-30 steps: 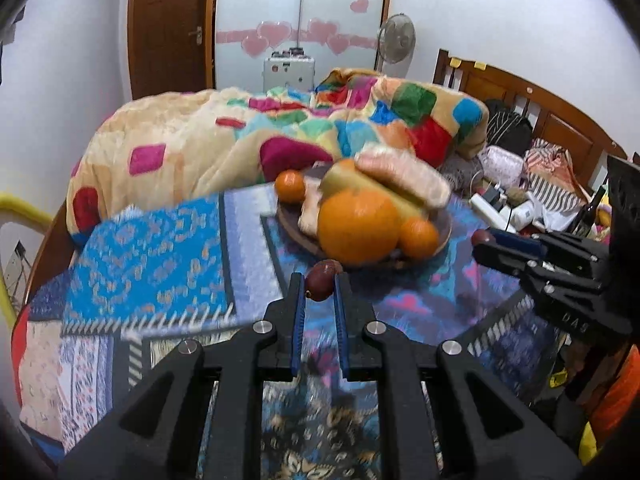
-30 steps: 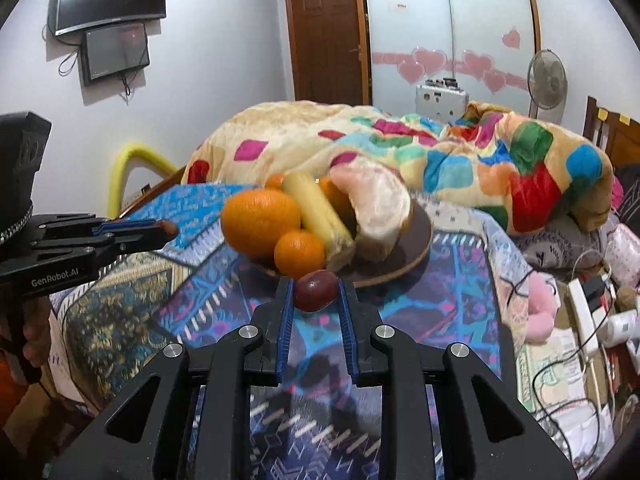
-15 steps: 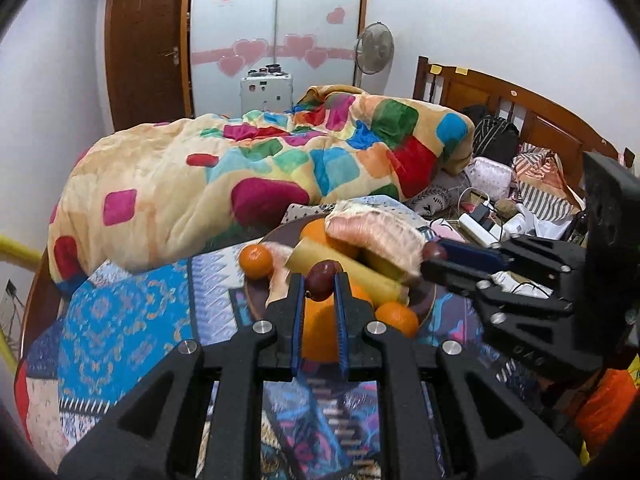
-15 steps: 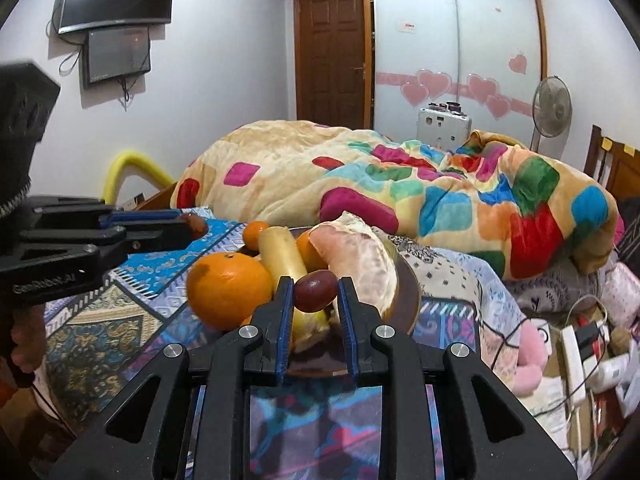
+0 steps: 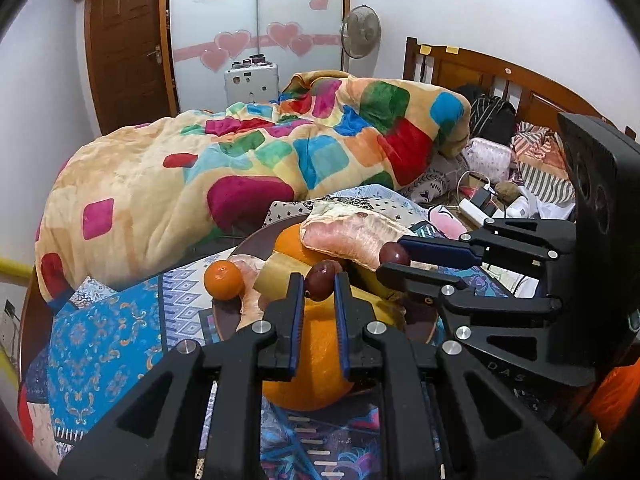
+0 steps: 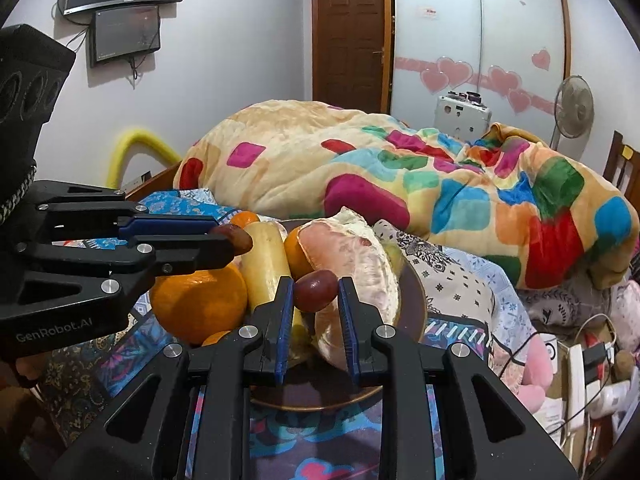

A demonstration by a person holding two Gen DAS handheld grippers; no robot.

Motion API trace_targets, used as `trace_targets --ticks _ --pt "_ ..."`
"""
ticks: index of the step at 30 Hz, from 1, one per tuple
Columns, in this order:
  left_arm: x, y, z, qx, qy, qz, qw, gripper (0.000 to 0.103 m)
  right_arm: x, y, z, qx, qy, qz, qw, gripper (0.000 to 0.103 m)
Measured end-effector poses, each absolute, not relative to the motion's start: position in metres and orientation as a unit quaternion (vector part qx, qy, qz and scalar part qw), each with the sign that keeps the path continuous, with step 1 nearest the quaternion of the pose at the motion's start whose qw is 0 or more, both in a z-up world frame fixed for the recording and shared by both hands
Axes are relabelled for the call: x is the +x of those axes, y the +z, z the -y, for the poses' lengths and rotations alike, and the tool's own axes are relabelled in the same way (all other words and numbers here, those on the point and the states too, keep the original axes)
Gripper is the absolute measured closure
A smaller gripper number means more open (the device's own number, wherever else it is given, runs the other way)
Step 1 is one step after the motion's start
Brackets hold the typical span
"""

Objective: Organize fruits

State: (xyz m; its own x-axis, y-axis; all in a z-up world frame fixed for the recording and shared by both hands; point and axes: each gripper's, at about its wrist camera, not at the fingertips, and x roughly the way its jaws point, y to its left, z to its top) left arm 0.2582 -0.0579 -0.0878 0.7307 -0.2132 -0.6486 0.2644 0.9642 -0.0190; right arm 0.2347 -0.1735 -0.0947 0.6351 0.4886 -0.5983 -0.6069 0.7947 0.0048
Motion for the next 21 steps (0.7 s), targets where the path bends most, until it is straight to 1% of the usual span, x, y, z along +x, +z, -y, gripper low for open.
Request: trace_targets --ticks 6,8,10,12,17,21 --pt "0.263 -0.092 0.061 0.037 -0.132 -0.351 0.926 0.088 0.237 -0.099 0.172 -0.095 0.313 -0.306 0.894 0.081" --pt "0.264 -0.093 0.061 0.037 -0.133 -0.352 0.926 0.086 0.238 -0.1 0.173 -0.093 0.313 -0.307 0.894 0.081" --pt "0.264 -0.093 0.06 0.035 -0.135 -0.352 0.926 0.082 0.237 -0.099 0.173 -0.093 0.31 -0.307 0.895 0.075" --pt "0.263 -0.092 0.059 0.033 -0.135 -0.35 0.926 0.081 0.236 -0.097 0.174 -0.095 0.306 -0.304 0.897 0.074" --pt "0.251 -0.082 0.054 0.031 -0.126 -0.335 0.933 0.081 0.228 -0.087 0.181 -0.085 0.3 -0.292 0.904 0.074" --pt "0.229 -0.063 0.051 0.031 -0.111 -0.308 0.944 0.081 0.215 -0.067 0.19 -0.068 0.292 -0.274 0.914 0.074"
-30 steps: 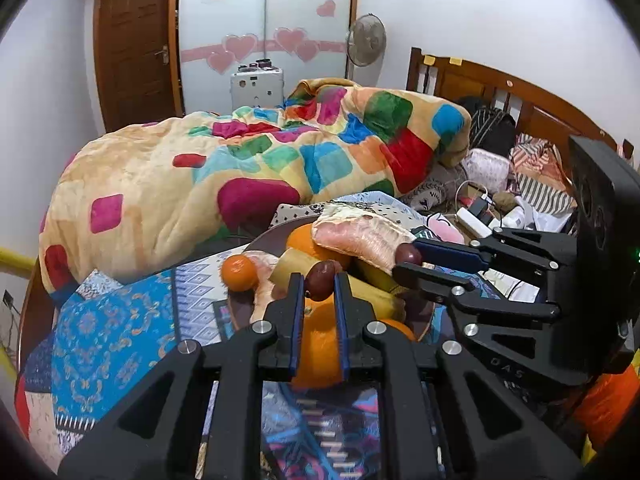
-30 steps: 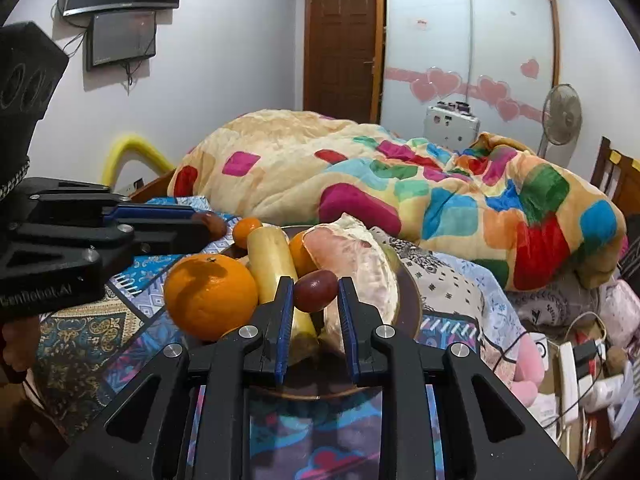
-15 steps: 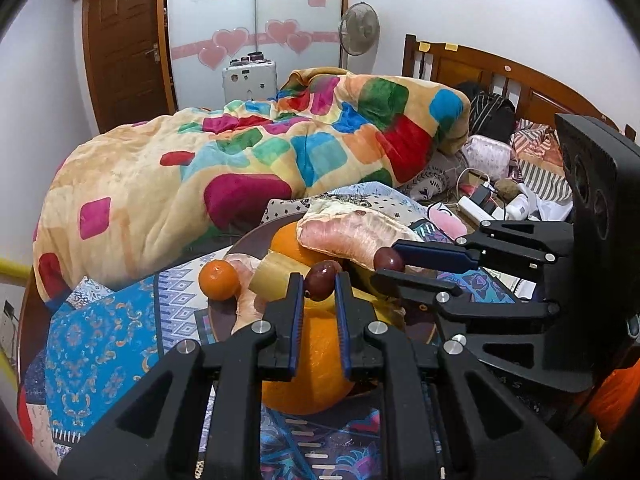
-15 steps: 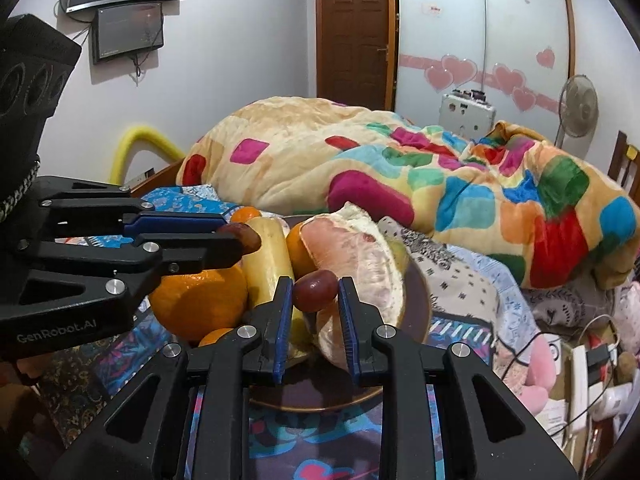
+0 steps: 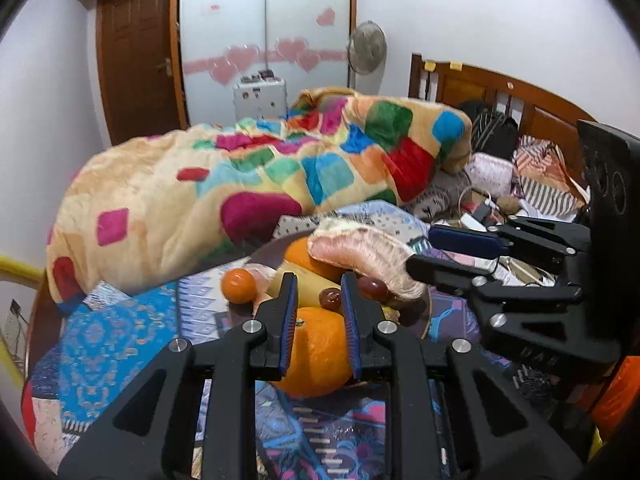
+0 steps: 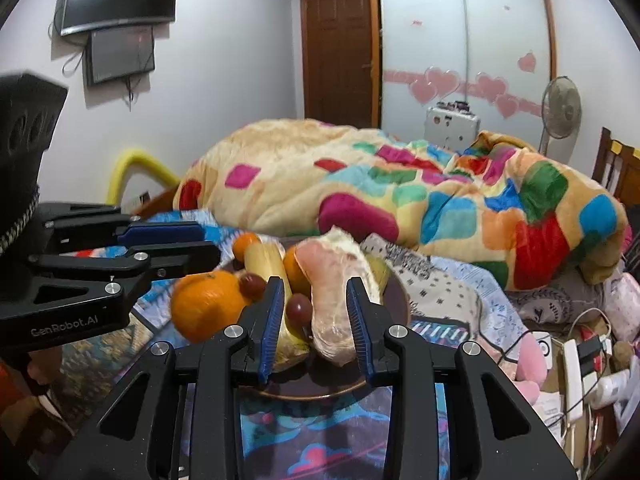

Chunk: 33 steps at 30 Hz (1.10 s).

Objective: Organize fruits

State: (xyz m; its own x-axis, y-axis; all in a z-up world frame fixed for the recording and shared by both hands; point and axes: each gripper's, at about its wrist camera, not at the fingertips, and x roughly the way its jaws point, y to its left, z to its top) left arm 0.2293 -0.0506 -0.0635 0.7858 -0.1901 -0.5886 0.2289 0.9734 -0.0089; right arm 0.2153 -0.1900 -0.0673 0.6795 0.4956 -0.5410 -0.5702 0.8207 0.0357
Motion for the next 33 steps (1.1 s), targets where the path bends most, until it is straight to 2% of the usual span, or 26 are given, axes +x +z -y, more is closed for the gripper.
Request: trace_targets --ticks 9,11,13,17,19,22,30,33 --pt "0.14 0.002 0.042 0.023 -0.085 -0.211 0.974 0.081 0.142 -0.001 0.204 -0.046 0.27 -0.196 0.942 0.074" --pt "0.121 0.012 0.04 0.013 -0.087 -0.195 0.977 0.077 0.119 0.014 0.208 -0.036 0.266 -0.173 0.948 0.073" --pt "0.094 0.024 0.037 0.003 -0.083 -0.173 0.981 0.066 0.096 0.028 0.212 -0.024 0.263 -0.153 0.952 0.067" --pt "0.049 0.04 0.036 0.005 -0.067 -0.134 0.989 0.055 0.052 0.044 0.213 -0.021 0.246 -0.114 0.962 0.055" --pt "0.031 0.044 0.035 0.004 -0.064 -0.12 0.991 0.046 0.036 0.047 0.212 -0.019 0.242 -0.103 0.965 0.047" --pt "0.004 0.049 0.034 0.004 -0.058 -0.103 0.993 0.038 0.017 0.05 0.212 -0.012 0.235 -0.089 0.968 0.034" --pt "-0.042 0.053 0.026 -0.01 -0.035 -0.082 0.996 0.016 -0.009 0.051 0.215 -0.004 0.209 -0.063 0.976 0.014" --pt "-0.051 0.052 0.024 -0.012 -0.026 -0.078 0.997 0.012 -0.021 0.05 0.219 -0.003 0.195 -0.051 0.979 0.001"
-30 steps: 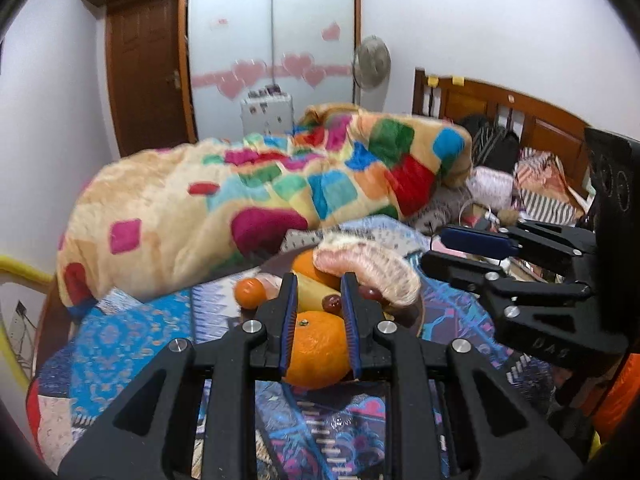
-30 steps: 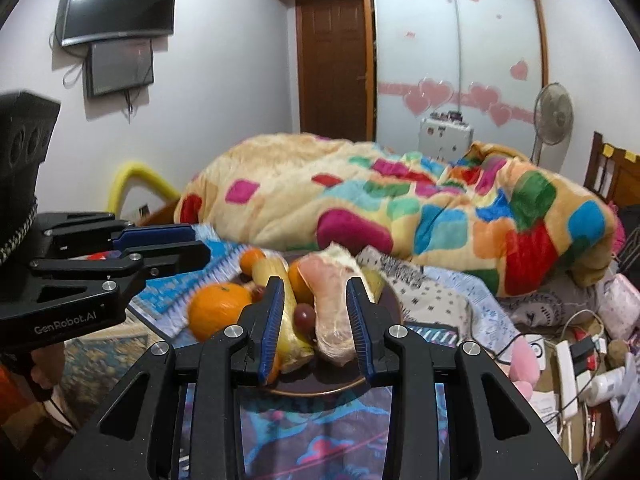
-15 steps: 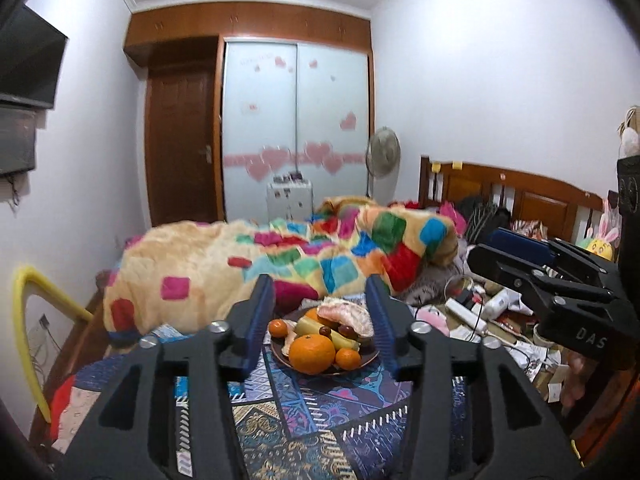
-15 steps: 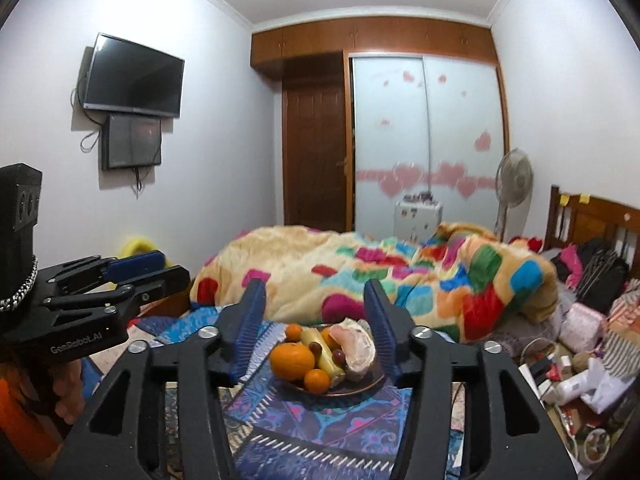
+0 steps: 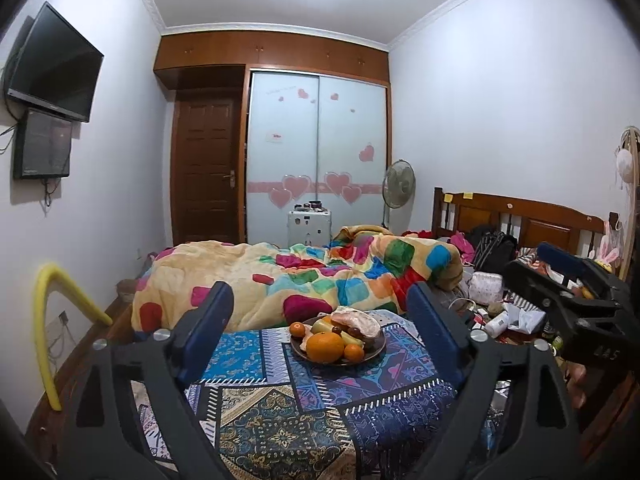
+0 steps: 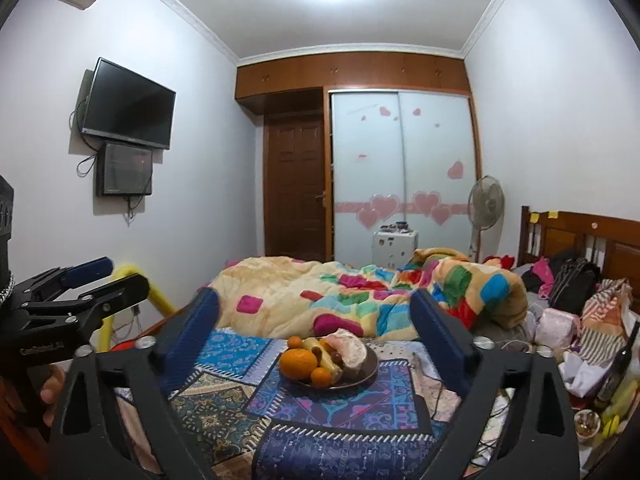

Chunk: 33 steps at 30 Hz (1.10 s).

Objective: Organize fruits

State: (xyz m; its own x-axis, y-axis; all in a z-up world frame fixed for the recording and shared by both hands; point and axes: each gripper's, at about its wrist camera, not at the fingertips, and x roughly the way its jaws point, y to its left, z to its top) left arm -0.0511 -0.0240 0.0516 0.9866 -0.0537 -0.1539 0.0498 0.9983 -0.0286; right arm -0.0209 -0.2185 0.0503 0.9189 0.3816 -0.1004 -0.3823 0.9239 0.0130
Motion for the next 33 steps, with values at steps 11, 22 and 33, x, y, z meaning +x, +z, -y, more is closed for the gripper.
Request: trace_targets --ticks 11,22,33 --pt "-0.064 0.047 0.028 -0.01 -0.012 -0.071 0.997 0.004 -0.038 0.048 0.224 -0.001 0.186 -0.039 0.982 0.0" --pt "-0.064 0.045 0.033 -0.002 -0.007 -0.075 0.997 0.0 -0.043 0.045 0.223 -0.001 0.19 -0.041 0.981 0.0" --pt "-0.061 0.042 0.033 -0.007 -0.008 -0.084 0.996 0.0 -0.044 0.046 0.223 -0.002 0.191 -0.043 0.981 0.0"
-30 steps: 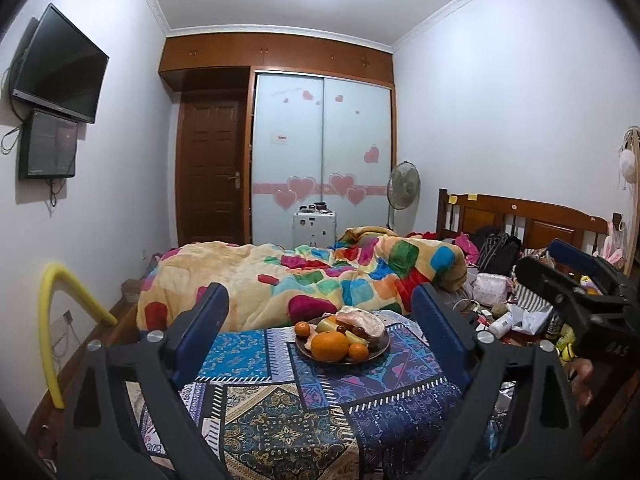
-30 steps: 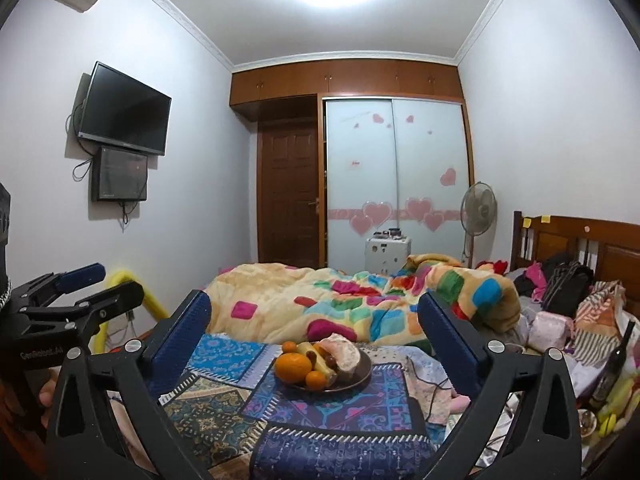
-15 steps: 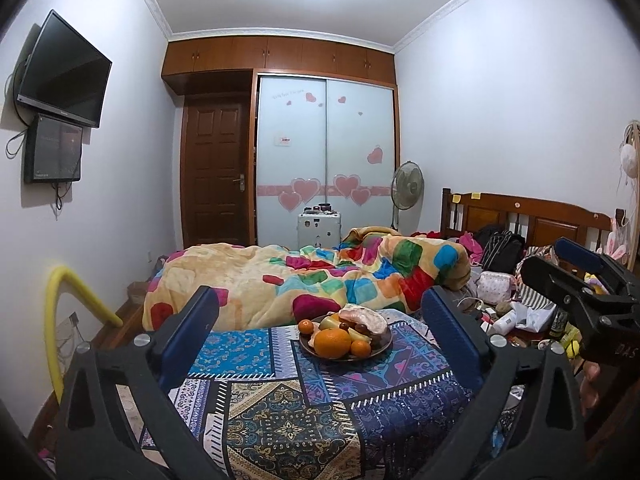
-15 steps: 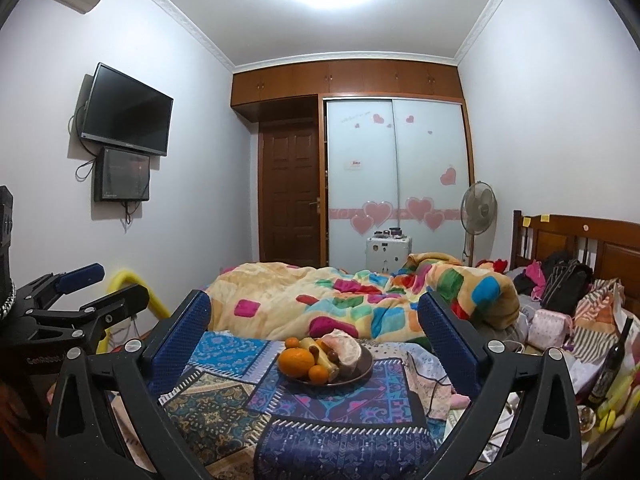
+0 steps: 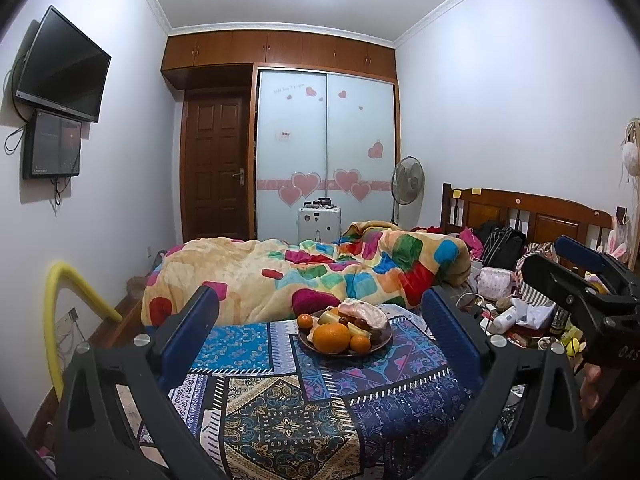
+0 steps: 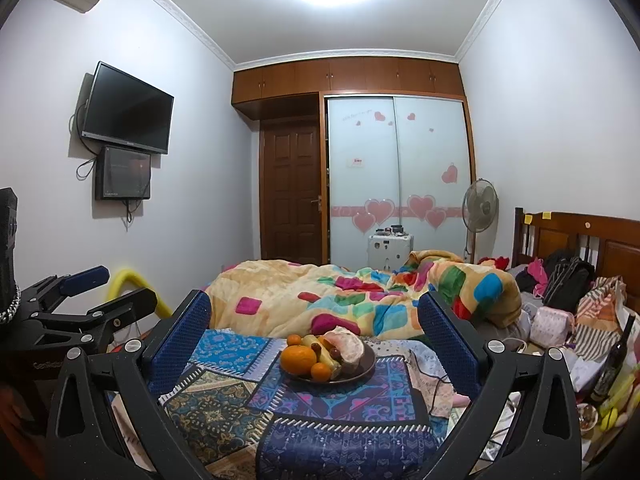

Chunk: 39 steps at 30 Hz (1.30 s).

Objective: Organize fruits

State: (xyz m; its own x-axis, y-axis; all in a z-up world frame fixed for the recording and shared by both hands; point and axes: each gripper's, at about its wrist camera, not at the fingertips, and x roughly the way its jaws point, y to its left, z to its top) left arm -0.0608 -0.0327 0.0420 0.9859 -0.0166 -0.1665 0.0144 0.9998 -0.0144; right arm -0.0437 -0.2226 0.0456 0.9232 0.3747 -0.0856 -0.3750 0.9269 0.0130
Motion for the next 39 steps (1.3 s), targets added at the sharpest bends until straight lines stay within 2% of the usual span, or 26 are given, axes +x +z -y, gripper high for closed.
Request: trace_targets --ticks 39 --pt "-0.0527 0.0384 0.0318 -0.011 -0.011 -0.088 0.996 0.0 -0.0405 0.0411 0.2195 -0.004 0.192 -0.049 0.98 0.0"
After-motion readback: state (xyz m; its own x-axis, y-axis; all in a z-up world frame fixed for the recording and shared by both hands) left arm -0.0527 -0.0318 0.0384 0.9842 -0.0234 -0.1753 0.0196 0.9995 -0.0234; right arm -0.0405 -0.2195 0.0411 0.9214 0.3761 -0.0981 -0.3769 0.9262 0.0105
